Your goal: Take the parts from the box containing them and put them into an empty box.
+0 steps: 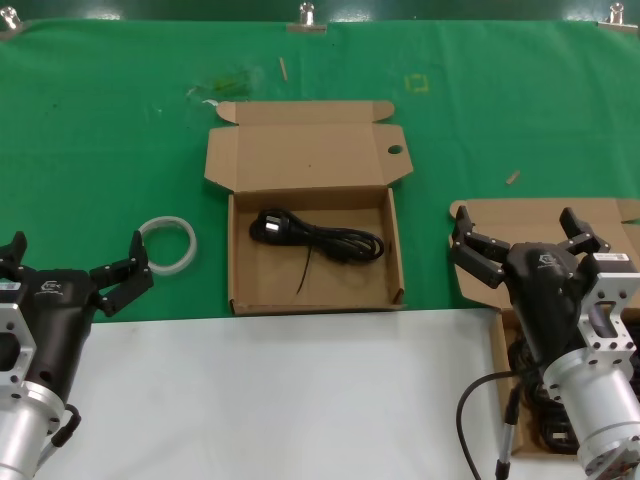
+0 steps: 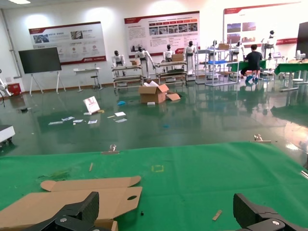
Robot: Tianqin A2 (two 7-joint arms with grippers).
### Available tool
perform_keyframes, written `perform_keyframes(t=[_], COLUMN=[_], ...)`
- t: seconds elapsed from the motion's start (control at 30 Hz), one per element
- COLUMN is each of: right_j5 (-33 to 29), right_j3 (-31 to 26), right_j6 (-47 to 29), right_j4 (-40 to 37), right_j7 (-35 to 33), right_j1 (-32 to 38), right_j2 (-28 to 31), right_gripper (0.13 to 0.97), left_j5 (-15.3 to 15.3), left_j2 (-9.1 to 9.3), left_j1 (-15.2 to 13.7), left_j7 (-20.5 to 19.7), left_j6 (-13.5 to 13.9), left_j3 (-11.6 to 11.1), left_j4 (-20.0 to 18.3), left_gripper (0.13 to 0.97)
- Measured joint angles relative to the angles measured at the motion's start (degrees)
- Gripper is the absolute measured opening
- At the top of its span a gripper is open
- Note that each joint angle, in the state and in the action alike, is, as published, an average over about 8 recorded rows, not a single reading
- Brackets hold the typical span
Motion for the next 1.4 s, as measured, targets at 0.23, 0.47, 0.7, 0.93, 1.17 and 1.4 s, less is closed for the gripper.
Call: perform_keyframes(t=[0.23,0.47,0.7,0.93,1.17,1.4], right_j5=[0.0,0.0,0.0,0.0,0.0,0.0], right_j3=[0.0,0.0,0.0,0.0,0.0,0.0], right_j6=[0.0,0.0,0.0,0.0,0.0,0.0], right_j4=[0.0,0.0,0.0,0.0,0.0,0.0], right_j7=[0.0,0.0,0.0,0.0,0.0,0.0], right_j1=[0.0,0.0,0.0,0.0,0.0,0.0], right_j2=[0.0,0.0,0.0,0.0,0.0,0.0], right_gripper=[0.966,0.966,0.966,0.966,0.966,0.966], left_j5=[0.0,0.0,0.0,0.0,0.0,0.0], left_j2=[0.0,0.0,0.0,0.0,0.0,0.0], left_j1=[0.0,0.0,0.0,0.0,0.0,0.0], left_j7=[0.0,0.0,0.0,0.0,0.0,0.0], left_j6=[0.0,0.0,0.0,0.0,0.0,0.0], left_j3=[0.0,0.0,0.0,0.0,0.0,0.0], left_j4=[0.0,0.0,0.0,0.0,0.0,0.0], left_gripper=[0.965,0.965,0.965,0.965,0.965,0.965])
